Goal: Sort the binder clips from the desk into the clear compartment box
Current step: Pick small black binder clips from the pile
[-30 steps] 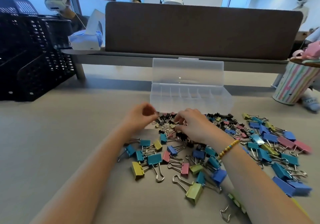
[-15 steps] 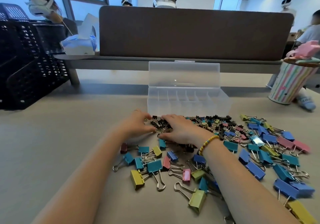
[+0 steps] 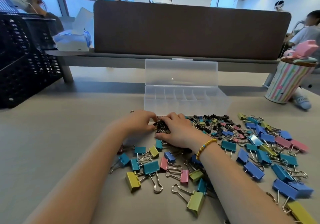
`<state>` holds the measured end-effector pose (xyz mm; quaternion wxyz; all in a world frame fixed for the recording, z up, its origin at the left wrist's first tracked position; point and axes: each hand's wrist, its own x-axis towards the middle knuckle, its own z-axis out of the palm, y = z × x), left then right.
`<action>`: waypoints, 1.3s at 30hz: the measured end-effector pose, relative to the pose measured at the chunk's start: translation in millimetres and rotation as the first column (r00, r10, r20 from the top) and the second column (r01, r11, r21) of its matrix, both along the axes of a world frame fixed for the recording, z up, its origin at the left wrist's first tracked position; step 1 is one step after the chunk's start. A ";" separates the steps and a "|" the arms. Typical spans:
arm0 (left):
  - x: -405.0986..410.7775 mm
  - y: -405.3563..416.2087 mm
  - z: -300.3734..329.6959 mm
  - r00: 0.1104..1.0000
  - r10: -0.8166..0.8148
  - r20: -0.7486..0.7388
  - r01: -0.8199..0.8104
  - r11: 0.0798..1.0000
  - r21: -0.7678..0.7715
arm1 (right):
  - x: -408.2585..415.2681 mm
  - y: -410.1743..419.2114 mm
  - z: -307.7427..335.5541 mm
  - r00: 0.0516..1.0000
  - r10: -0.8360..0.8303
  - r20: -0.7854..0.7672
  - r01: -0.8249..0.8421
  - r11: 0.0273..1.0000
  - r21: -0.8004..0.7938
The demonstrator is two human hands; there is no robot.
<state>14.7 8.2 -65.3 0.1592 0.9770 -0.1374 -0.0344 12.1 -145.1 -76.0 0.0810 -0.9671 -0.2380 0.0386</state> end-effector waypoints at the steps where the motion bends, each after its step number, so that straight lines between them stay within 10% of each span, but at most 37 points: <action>1: -0.3 -1.3 -0.1 1.000 -0.004 0.000 0.004 1.000 0.000 | -0.4 0.5 -0.3 1.000 0.002 0.013 -0.002 1.000 0.000; 14: -0.2 -9.1 -9.3 1.000 0.023 0.020 -0.025 0.995 0.092 | -2.1 -2.0 -0.7 0.996 0.013 0.093 -0.013 1.000 0.002; 20: 2.2 -7.5 -3.2 0.989 0.141 -0.054 -0.149 0.968 -0.201 | -0.4 -1.6 -1.5 0.992 -0.021 0.121 0.017 0.999 0.039; 22: 0.2 -9.2 2.0 0.961 0.157 -0.229 -0.260 0.799 -0.542 | 0.1 -1.2 -2.3 0.991 -0.030 0.134 0.024 0.998 0.052; 24: -1.8 -9.9 6.4 0.913 0.068 -0.402 -0.389 0.438 -0.810 | 0.9 -0.5 -3.9 0.989 -0.039 0.145 0.031 0.998 0.057; 27: -4.1 -6.3 7.4 0.887 -0.035 -0.460 -0.460 0.012 -0.888 | 1.9 1.5 -5.0 0.989 -0.059 0.133 0.049 0.996 0.077; 30: -4.1 -0.9 5.2 0.889 -0.079 -0.452 -0.459 -0.142 -0.877 | 2.3 3.0 -3.7 0.991 -0.083 0.103 0.071 0.991 0.115; 33: -1.3 -2.3 3.1 0.878 0.055 -0.476 -0.475 -0.024 -0.880 | 2.3 3.2 -3.4 0.992 -0.095 0.081 0.081 0.984 0.158; 39: 8.0 -6.3 -11.5 0.934 0.355 0.028 -0.310 0.851 -0.424 | 4.7 4.7 0.8 0.981 -0.189 -0.046 0.192 0.897 0.398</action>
